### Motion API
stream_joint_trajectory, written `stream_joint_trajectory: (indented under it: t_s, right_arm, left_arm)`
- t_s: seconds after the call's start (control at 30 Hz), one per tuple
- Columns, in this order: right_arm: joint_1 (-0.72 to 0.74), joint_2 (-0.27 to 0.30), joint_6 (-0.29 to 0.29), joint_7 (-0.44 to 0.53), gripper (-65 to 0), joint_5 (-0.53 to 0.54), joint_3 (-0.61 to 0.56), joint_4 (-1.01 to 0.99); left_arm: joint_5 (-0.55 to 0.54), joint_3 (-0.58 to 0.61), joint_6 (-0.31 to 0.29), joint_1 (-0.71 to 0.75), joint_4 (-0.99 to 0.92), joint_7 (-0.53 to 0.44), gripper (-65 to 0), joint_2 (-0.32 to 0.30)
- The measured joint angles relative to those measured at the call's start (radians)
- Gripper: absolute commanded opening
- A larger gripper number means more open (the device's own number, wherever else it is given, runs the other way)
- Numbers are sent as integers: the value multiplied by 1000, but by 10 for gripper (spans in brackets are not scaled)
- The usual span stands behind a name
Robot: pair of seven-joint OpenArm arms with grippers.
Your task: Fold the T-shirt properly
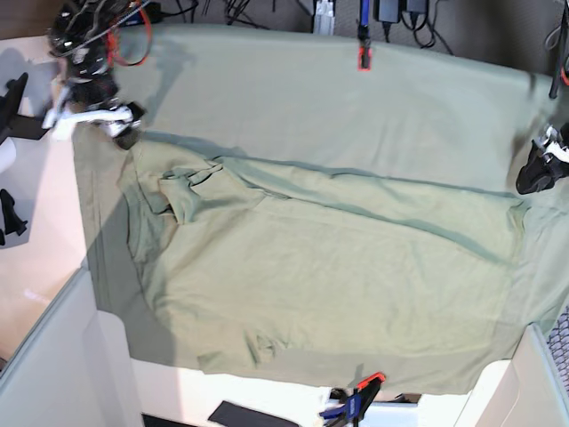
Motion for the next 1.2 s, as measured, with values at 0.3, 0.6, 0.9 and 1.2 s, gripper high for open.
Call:
stream_joint_trajectory:
  t_s: [0.3,0.6,0.9,1.2]
  right_arm:
    - [99,-43,-19,67,-207,-24,-58,-104]
    - [193,-44,-26,84,-445,-16,-58,-233]
    - [171,-50,9,87,-650,-16,-58,-238]
    - [168,-50,12,85,-650,-13,-58,-238]
  left_arm:
    - [15,-39,1,-1,0,-3,-254,9]
    - [50,-39,50,0,0,-30,-254,27]
    - [169,-29,144,-89,-8,-74,-254,75]
    - [302,42,291,-206,-92,-127,-254,81]
